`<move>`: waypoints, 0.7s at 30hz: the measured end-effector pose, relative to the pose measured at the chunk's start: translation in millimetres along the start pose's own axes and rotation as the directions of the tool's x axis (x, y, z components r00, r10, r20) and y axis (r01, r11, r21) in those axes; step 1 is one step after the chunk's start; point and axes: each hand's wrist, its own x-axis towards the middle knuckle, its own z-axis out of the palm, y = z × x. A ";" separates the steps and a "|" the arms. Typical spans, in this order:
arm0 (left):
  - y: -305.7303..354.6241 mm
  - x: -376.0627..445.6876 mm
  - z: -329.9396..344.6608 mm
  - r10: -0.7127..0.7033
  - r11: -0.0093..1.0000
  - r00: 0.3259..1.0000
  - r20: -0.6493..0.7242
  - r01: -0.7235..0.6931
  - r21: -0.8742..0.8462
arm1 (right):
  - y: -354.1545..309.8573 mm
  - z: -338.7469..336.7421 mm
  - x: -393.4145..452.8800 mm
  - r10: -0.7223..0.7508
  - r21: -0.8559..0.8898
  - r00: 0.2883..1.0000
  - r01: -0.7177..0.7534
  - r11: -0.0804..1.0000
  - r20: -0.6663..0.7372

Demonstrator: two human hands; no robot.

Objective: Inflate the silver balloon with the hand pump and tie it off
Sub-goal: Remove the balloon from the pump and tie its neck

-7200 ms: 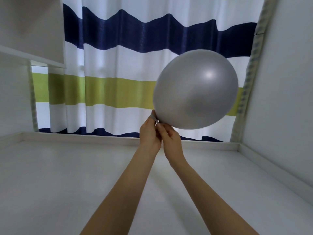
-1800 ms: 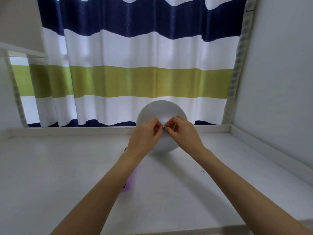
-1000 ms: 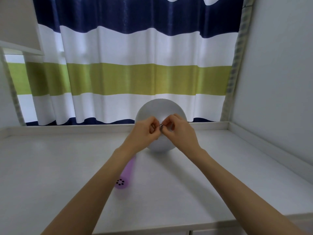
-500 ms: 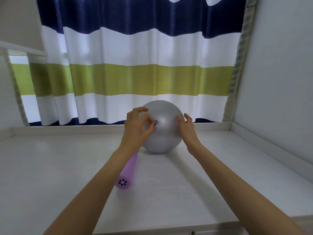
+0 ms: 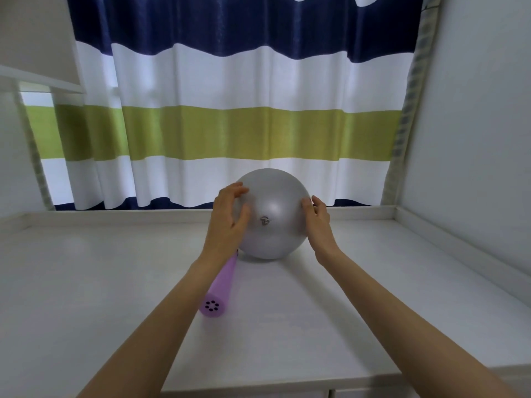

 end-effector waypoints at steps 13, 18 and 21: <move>-7.2 -14.0 7.6 0.005 0.990 1.000 0.021 -0.008 0.141 | 7.6 4.3 -5.1 -0.049 -0.016 0.998 0.048 0.999 -0.036; -11.3 -14.0 8.3 -0.001 0.992 1.000 0.028 -0.002 0.123 | 7.9 3.5 -5.2 -0.036 -0.023 0.999 0.035 0.999 -0.035; -12.5 -14.8 8.2 0.012 0.991 1.000 0.023 -0.015 0.134 | 7.6 3.9 -5.8 -0.042 -0.029 0.998 0.041 0.999 -0.039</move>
